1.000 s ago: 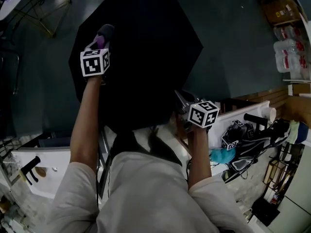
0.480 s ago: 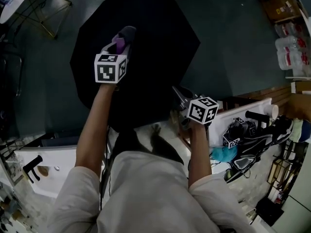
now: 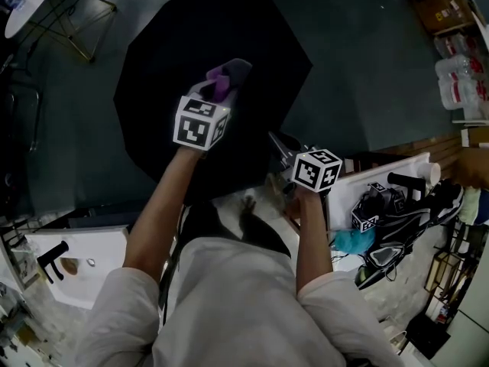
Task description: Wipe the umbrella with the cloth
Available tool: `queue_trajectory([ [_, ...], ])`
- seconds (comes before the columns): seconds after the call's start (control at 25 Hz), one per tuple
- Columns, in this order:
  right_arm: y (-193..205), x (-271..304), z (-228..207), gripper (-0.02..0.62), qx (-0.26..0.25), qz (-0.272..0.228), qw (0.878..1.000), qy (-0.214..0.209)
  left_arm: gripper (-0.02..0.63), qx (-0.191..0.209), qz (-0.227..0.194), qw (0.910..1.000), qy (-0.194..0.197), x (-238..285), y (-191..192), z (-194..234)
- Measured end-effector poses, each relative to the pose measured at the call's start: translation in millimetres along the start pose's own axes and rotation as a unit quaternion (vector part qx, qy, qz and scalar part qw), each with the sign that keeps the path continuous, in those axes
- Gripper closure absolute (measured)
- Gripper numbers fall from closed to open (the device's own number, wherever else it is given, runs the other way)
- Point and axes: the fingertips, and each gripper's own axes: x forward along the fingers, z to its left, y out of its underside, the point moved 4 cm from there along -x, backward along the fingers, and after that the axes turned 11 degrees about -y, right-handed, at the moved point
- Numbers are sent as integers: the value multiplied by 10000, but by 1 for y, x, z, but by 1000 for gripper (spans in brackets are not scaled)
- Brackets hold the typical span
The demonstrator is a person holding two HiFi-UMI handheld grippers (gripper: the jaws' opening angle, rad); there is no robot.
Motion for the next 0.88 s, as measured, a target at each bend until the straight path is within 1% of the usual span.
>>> queue_trajectory([
  [0.16, -2, -2, 3, 589, -36, -42, 10000, -78, 497, 4, 129, 9991, 400, 1, 6, -34],
  [0.28, -5, -4, 6, 589, -81, -61, 9999, -135, 497, 48, 276, 9964, 794, 8, 10, -62],
  [0.44, -1, -8, 5, 589, -172, 92, 9997, -117, 497, 167, 416, 9925, 1136, 17, 11, -89],
  [0.52, 1, -10, 3, 589, -181, 126, 9997, -109, 497, 305, 402, 9895, 1353, 18, 7, -100],
  [0.64, 4, -13, 0, 589, -201, 150, 9997, -78, 495, 656, 363, 9818, 1743, 16, 2, -115],
  [0.68, 4, -16, -1, 589, -202, 145, 9997, -72, 496, 717, 325, 9800, 1826, 14, -1, -118],
  [0.76, 4, -20, -4, 589, -182, 102, 9997, -88, 495, 729, 202, 9796, 1862, 11, -7, -119],
  [0.88, 3, -24, -7, 588, -217, 136, 9996, -110, 495, 715, 63, 9828, 1701, 4, -13, -118],
])
